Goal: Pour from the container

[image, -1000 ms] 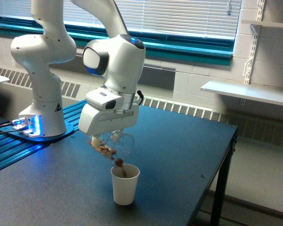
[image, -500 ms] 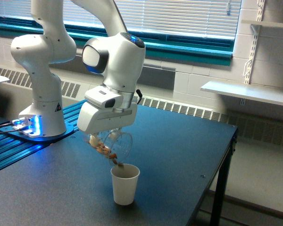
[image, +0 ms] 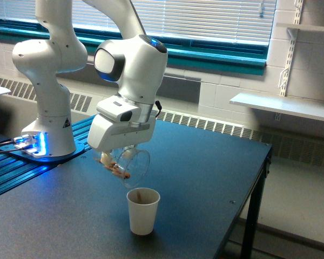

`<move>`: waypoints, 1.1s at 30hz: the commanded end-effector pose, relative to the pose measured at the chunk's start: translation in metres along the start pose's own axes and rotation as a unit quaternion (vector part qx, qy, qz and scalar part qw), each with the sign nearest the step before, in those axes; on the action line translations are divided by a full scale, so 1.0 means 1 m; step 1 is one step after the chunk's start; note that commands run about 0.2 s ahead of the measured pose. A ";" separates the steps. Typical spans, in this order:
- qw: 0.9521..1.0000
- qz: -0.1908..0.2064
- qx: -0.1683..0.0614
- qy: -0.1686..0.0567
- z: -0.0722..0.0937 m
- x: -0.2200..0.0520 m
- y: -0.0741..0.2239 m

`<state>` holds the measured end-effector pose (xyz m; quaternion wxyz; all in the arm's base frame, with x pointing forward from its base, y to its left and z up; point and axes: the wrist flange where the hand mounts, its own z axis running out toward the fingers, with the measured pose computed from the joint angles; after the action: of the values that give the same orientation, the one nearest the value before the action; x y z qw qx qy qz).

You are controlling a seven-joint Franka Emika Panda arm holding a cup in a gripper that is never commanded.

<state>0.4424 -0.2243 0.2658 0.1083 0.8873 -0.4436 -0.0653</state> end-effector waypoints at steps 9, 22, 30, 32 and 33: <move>1.000 -0.014 -0.011 0.008 -0.009 0.008 0.006; 0.999 -0.027 -0.016 0.009 -0.014 0.006 0.001; 0.999 -0.036 -0.021 0.006 -0.014 0.003 0.000; 0.999 -0.038 -0.022 0.006 -0.013 0.002 -0.001; 0.999 -0.038 -0.020 0.005 -0.014 0.001 -0.001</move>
<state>0.4457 -0.2285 0.2741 0.1255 0.8953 -0.4210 -0.0736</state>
